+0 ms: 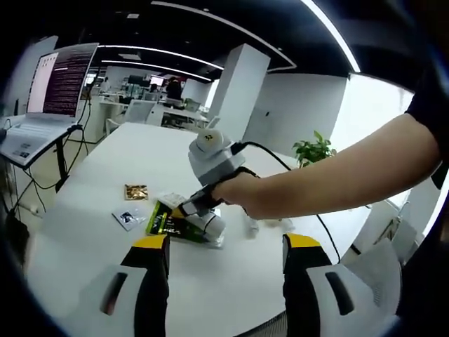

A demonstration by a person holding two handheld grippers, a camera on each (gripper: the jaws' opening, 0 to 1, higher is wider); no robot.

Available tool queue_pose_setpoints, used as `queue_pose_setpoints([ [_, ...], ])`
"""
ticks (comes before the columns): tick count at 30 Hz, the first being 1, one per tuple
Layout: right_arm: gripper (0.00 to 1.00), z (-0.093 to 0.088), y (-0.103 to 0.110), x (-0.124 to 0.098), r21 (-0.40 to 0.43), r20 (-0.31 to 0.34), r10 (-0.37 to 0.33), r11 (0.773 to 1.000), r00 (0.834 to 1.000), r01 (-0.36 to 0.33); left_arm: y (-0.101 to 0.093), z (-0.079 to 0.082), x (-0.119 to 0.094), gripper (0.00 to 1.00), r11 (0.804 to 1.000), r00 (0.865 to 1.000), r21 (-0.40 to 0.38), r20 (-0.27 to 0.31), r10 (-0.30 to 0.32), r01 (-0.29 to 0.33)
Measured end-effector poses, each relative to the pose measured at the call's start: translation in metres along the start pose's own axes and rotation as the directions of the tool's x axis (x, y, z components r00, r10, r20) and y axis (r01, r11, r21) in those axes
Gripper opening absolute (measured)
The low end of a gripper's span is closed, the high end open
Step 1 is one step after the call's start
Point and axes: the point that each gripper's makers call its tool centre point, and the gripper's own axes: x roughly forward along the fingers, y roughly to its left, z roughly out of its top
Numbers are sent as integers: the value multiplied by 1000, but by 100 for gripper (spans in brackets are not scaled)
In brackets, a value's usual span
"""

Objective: Arrange the skincare products in the storage area until every visible bottle or jar stands upright without overlapping.

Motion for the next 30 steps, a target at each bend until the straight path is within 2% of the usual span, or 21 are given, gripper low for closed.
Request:
queue_pose_setpoints([
  [8, 23, 3, 2, -19, 50, 90, 43, 998, 995, -48, -3, 0, 0, 58, 1000, 1000, 3, 3, -2, 2],
  [15, 23, 7, 6, -45, 55, 157, 66, 996, 985, -75, -3, 1, 0, 58, 1000, 1000, 7, 4, -8, 8],
  [18, 23, 6, 2, -49, 59, 170, 69, 995, 983, -80, -4, 1, 0, 58, 1000, 1000, 17, 3, -10, 10],
  [27, 23, -2, 10, -79, 74, 238, 105, 989, 966, -126, -6, 0, 0, 58, 999, 1000, 44, -7, -16, 17],
  [30, 23, -1, 13, -91, 87, 271, 129, 984, 954, -158, -6, 0, 0, 58, 998, 1000, 60, -10, -18, 18],
])
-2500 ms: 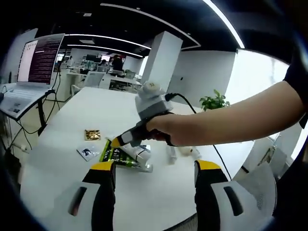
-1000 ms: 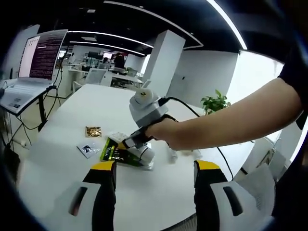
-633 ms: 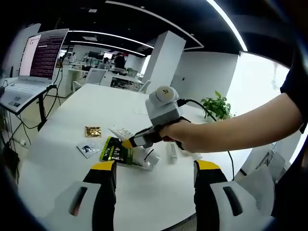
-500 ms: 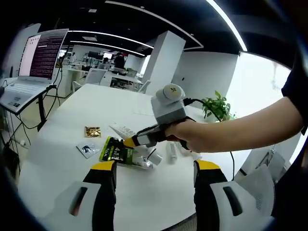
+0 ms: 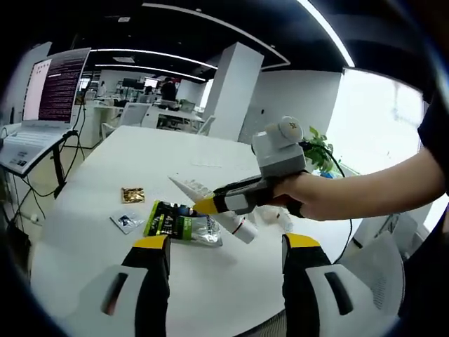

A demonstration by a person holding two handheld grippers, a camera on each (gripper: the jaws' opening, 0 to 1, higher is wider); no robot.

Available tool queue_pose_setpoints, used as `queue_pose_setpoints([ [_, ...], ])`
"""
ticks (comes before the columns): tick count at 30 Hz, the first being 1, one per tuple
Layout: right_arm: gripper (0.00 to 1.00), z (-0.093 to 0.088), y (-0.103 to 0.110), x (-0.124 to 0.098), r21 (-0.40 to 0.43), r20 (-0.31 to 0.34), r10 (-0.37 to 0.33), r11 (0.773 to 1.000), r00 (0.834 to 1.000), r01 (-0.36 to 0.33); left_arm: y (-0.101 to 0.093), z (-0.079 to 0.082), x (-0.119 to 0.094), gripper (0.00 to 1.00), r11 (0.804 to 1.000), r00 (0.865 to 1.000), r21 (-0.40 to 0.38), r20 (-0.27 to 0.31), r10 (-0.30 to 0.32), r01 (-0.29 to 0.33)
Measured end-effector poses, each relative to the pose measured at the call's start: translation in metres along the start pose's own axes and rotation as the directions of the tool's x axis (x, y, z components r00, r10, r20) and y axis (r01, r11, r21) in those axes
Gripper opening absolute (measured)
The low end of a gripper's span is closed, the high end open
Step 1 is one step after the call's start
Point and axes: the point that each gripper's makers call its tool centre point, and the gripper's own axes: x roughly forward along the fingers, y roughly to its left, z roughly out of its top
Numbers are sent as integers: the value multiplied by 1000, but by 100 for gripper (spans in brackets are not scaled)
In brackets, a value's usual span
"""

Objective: Arrange the skincare products in the storage area until every visible bottle or jar stands upright without overlapping.

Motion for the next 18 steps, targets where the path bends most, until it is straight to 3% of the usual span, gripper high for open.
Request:
queue_pose_setpoints([
  [9, 23, 0, 11, -29, 31, 63, 62, 998, 996, -64, 1, 2, -1, 57, 1000, 1000, 18, 10, -2, 2],
  [12, 23, -3, 18, -39, -56, 65, 94, 994, 993, -90, -3, 8, -2, 56, 1000, 999, 15, 34, -22, 21],
  [18, 23, 0, 25, -64, -3, 139, 151, 988, 979, -152, -7, 6, -1, 56, 999, 999, 10, 26, -35, 34],
])
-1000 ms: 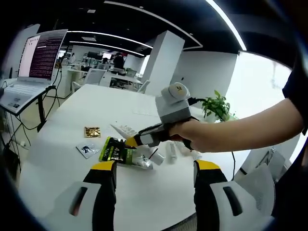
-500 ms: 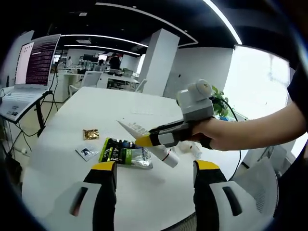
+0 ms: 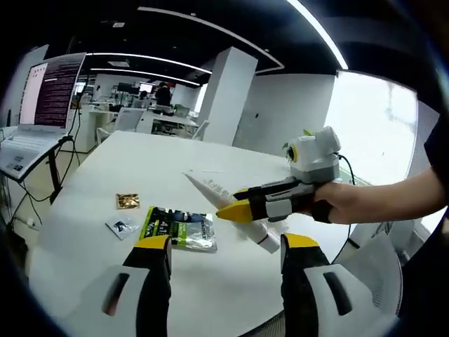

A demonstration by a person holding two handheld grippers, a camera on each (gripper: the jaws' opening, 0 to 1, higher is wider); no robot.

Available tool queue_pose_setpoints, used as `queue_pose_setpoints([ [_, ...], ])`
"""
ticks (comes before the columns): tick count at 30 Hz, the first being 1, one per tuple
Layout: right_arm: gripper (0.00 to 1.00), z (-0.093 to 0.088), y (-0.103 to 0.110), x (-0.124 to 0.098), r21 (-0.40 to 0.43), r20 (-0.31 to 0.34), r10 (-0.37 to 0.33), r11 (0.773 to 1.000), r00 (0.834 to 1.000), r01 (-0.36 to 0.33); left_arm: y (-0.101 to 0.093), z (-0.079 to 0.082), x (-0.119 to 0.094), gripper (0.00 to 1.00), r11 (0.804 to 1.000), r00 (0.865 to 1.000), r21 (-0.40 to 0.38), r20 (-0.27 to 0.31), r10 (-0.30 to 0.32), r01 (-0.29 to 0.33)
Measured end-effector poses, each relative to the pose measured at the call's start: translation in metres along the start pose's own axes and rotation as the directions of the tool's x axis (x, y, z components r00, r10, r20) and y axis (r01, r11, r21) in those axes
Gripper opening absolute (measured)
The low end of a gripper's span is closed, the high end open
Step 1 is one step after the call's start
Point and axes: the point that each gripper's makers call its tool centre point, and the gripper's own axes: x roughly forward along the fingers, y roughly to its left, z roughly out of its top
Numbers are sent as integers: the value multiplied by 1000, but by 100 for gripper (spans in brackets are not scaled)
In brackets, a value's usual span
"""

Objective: Arrange the skincare products in the storage area until every visible bottle or jar stands upright without overlapping.

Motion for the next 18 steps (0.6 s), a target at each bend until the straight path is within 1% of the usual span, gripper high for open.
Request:
queue_pose_setpoints([
  [3, 23, 0, 6, -7, 6, 18, 29, 1000, 999, -29, -1, 1, 0, 56, 1000, 1000, -4, -1, -6, 6],
  [4, 23, 0, 7, -10, 16, 33, 41, 999, 999, -42, -1, 1, 0, 56, 1000, 1000, -8, 1, -7, 7],
  [6, 23, 4, 12, -19, 25, 54, 56, 998, 997, -57, 1, 2, 0, 56, 1000, 1000, -20, -2, -4, 4],
  [8, 23, 7, 19, -26, 28, 73, 77, 996, 994, -80, 0, 3, 0, 56, 1000, 1000, -15, -3, -4, 4],
  [13, 23, 11, 22, -37, 12, 96, 77, 997, 992, -79, -3, 5, -2, 56, 1000, 1000, -21, -13, -4, 4],
  [15, 23, 12, 28, -43, 10, 106, 75, 997, 991, -77, -4, 8, -3, 57, 999, 1000, -50, -7, -6, 5],
  [16, 23, 12, 27, -43, 6, 109, 73, 997, 991, -74, -5, 12, -4, 57, 998, 1000, -67, 4, -7, 8],
  [18, 23, 12, 33, -46, -12, 111, 69, 998, 991, -68, -6, 18, -3, 57, 995, 1000, -103, 19, -17, 19],
])
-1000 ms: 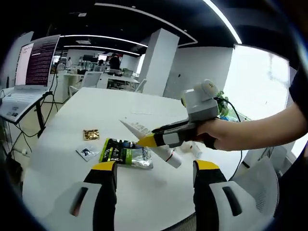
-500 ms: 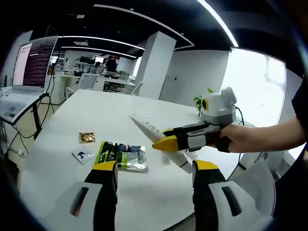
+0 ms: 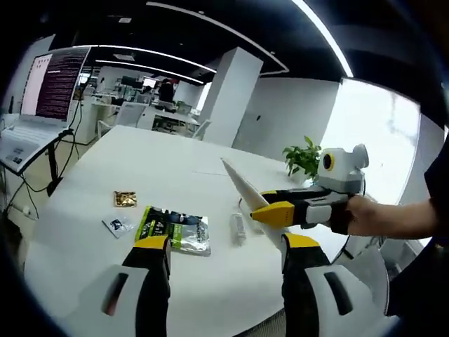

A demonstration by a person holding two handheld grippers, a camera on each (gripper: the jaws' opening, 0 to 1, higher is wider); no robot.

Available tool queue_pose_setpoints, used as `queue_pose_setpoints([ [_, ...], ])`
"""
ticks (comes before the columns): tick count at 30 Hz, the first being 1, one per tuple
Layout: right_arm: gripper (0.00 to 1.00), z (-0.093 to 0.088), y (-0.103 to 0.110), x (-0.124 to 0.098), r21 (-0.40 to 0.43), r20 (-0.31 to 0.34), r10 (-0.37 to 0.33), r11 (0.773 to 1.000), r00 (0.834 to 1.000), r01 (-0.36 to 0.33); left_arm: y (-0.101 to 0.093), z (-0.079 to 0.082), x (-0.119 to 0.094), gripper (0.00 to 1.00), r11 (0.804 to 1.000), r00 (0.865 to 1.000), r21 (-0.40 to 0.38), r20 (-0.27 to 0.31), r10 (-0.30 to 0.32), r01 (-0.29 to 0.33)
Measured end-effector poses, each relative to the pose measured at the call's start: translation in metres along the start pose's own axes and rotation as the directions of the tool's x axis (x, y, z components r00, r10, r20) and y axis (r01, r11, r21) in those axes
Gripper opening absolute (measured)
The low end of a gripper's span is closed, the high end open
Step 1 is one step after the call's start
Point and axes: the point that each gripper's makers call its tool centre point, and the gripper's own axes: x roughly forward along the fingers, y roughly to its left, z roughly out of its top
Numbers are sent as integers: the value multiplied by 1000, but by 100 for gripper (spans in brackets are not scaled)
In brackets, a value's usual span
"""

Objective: Arrange the skincare products in the storage area until every visible bottle or jar stands upright without overlapping.

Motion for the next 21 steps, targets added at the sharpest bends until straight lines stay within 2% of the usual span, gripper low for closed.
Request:
queue_pose_setpoints([
  [7, 23, -1, 24, -1, -46, 5, 24, 999, 1000, -24, -8, 30, 9, 57, 997, 999, -68, 22, -35, 36],
  [11, 23, 4, 36, -2, -83, 3, 35, 996, 999, -35, -14, 48, 13, 57, 995, 998, -81, 46, -47, 50],
  [16, 23, 12, 45, -8, -123, 12, 22, 992, 1000, -20, -28, 70, 21, 56, 987, 993, -152, 111, -40, 57],
  [21, 23, 16, 48, -14, -139, 20, 4, 990, 1000, -1, -32, 63, 28, 53, 991, 997, -130, 78, -2, 12],
])
